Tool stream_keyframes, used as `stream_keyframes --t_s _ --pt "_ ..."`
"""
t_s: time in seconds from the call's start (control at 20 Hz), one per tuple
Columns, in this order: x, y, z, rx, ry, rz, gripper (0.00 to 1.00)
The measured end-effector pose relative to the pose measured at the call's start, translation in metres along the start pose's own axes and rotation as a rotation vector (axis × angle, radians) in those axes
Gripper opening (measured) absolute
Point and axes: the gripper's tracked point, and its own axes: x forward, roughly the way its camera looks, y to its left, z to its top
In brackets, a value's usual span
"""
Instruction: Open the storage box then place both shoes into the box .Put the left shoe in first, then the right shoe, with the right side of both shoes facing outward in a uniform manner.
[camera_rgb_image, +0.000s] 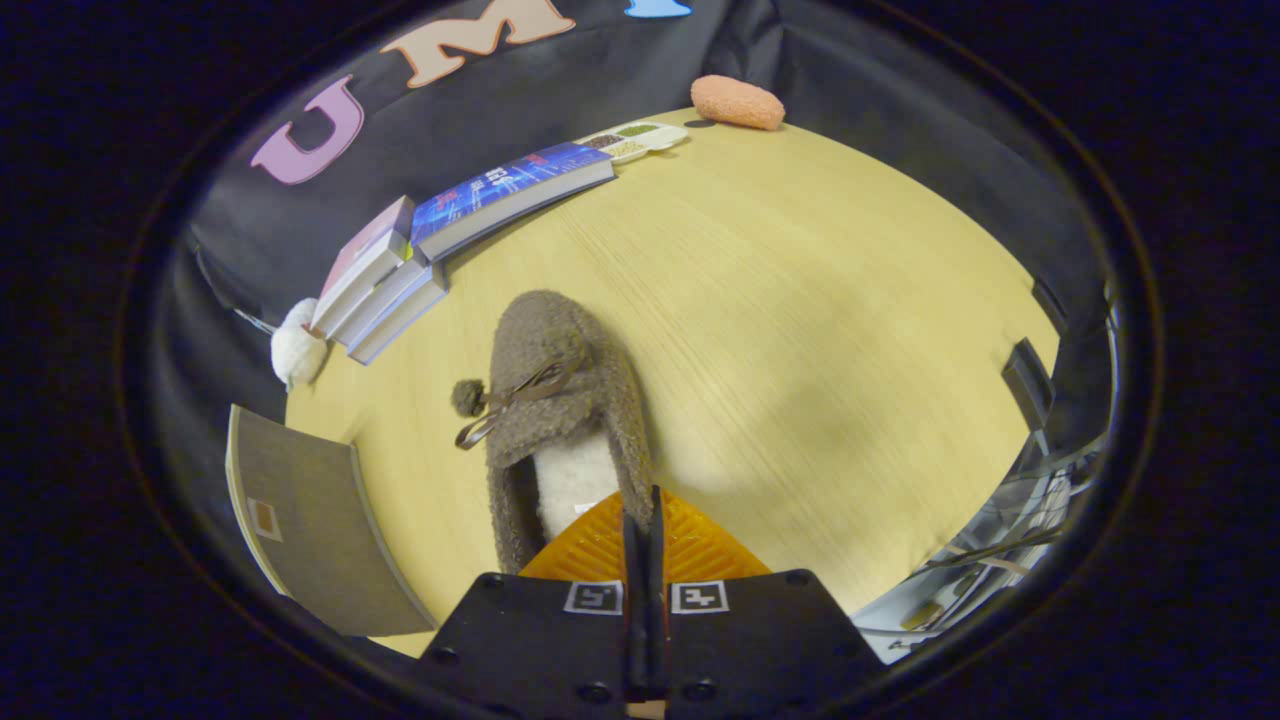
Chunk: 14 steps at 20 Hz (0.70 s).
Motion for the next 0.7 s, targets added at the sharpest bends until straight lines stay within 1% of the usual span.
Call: stream_keyframes --t_s 0.1,0.3,0.5,0.7 --pt "-0.007 0.009 0.001 0.007 -0.012 0.019 0.04" --pt "-0.031 0.047 0.009 0.015 -0.033 0.104 0.04" --pt "-0.063 0.1 0.021 0.002 -0.074 0.199 0.04" --pt "-0.096 0.158 0.022 -0.035 -0.096 0.299 0.04"
